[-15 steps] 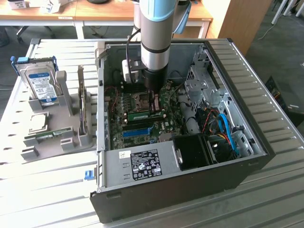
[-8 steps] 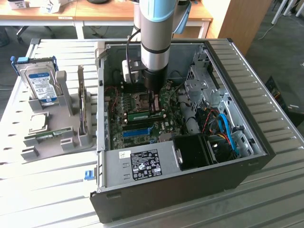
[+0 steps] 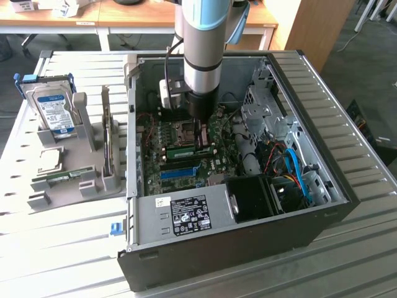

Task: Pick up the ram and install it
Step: 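Insert the ram into the slot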

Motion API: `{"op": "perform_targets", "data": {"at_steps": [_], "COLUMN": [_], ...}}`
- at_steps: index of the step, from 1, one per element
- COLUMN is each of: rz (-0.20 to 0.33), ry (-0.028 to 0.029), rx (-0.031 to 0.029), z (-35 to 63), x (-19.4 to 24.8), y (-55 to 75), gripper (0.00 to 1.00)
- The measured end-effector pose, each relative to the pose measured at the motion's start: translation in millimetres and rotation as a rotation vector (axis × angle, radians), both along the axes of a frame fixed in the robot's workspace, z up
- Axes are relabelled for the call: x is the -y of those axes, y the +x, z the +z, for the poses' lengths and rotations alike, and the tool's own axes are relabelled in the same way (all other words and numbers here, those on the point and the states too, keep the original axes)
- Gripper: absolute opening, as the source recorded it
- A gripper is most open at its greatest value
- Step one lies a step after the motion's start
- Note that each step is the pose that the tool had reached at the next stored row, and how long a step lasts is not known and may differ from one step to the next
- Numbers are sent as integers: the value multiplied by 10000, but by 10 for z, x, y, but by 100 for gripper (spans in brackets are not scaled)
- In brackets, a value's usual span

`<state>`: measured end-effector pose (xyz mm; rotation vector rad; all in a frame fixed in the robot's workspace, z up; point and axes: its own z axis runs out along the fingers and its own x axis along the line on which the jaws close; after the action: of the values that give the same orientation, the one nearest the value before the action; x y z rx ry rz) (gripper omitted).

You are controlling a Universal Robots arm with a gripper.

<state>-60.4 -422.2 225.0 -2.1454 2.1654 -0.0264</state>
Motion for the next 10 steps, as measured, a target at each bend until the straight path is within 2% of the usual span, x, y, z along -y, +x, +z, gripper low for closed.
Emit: {"op": "perform_targets", "data": {"at_steps": [10], "rz": [0], "ry": [0], "rx": [0], "z": [-20], "x": [0], "y": [0], "gripper": [12]}}
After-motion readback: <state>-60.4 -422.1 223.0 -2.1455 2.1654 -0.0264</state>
